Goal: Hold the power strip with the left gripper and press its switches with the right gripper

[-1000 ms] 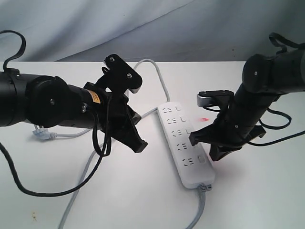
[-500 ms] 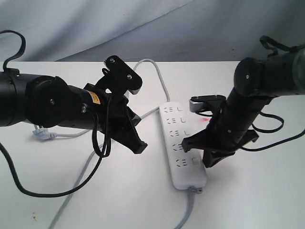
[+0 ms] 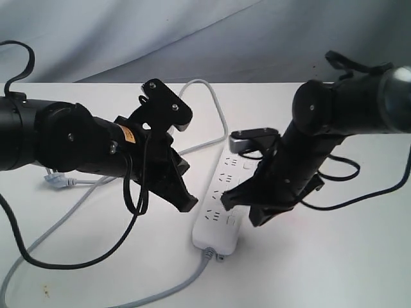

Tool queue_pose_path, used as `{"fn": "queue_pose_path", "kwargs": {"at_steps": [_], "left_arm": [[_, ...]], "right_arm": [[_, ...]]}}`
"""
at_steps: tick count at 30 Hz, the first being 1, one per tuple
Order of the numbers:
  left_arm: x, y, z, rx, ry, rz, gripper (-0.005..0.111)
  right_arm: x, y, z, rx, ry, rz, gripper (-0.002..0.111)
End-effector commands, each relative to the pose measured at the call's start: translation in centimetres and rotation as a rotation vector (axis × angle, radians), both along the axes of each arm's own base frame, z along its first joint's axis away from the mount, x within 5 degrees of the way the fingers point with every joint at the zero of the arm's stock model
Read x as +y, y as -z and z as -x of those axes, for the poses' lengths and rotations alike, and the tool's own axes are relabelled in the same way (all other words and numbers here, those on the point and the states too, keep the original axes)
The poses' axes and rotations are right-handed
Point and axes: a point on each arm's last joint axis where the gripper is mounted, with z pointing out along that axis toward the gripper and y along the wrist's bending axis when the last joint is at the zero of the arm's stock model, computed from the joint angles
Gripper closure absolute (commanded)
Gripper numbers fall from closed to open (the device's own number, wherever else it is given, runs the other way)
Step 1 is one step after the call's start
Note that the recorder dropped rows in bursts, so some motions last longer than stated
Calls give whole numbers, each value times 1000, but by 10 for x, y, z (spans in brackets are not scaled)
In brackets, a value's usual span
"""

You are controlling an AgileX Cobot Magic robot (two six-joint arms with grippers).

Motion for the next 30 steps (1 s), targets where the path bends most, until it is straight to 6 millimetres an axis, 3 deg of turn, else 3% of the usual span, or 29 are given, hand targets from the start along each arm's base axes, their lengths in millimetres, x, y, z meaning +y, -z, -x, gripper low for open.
{"fn": "queue_pose_path", "kwargs": {"at_steps": [1,3,7,12,17,20,30], "left_arm": [[-18,1,23,12,135,-39,107],[-33,6,35,-1,224,-62,107],[-55,26,49,-5,311,-96,107],[-67,47,39,29,307,-122,107],[-78,44,29,-4,304,-100,107],[-78,40,24,-6,306,-103,107],[-55,57,4,104,232,-163,107]], "right_arm": [[-33,-37,-22,-152,101,-38,108],[-49,-47,-34,-169,128,-41,108],[-56,-57,-66,-130,119,-38,108],[-46,-68,-99,-165,119,-66,108],[-38,-66,-119,-168,112,-71,108],[-37,-61,-127,-161,111,-70,108],[-28,-34,-135,-97,71,-118,108]]}}
